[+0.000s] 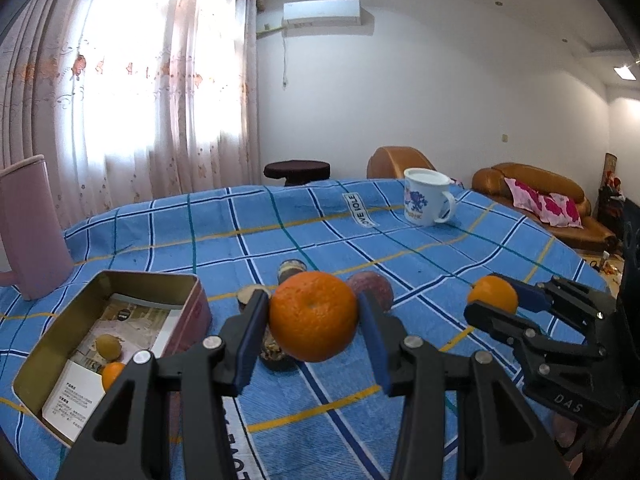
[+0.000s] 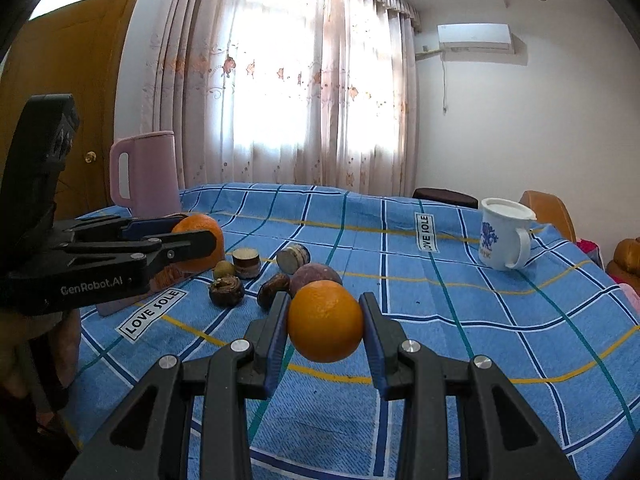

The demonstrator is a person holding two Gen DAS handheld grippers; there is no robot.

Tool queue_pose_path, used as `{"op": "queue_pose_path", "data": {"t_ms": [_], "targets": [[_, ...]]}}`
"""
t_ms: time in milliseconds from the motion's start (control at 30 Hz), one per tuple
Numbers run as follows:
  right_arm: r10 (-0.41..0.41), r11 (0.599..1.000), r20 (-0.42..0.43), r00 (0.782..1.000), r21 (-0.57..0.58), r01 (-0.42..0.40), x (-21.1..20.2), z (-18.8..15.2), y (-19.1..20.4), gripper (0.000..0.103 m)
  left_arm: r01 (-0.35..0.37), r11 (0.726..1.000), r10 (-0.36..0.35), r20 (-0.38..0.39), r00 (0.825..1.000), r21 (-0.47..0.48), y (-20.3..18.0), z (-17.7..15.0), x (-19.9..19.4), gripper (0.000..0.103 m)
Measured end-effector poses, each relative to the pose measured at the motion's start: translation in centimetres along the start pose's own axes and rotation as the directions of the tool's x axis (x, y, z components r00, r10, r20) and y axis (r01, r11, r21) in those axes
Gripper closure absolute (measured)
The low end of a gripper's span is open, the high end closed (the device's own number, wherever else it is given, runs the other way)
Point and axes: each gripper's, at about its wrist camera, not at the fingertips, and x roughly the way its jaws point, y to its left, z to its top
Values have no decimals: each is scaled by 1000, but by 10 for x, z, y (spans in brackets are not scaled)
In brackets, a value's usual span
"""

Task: Organize fruits
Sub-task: 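Lower both oranges into the tin box and open both grippers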

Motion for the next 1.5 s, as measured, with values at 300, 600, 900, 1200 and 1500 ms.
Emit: {"op": "queue_pose_path", "data": {"t_ms": [300,600,900,1200,1500], "targets": [[-6,1000,59,998,-15,7,-10,-3,3,66,-23,1000,23,48,999,-2,0,-1,-9,55],[-6,1000,101,995,-28,9,-16,-3,6,66,-26,1000,26,66,998,3,0,-1,-14,55],[18,999,62,998,33,-20,-9,4,2,66,-25,1000,27,70,997,-18,13,2,-26,55],[169,985,49,984,34,-170,4,51,29,66,-111,990,116,53,992,-85,67,11,-41,55],[315,949,-39,948,-19,-316,61,97,97,66,-207,967,207,-15,978,-145,135,10,-42,55]]}}
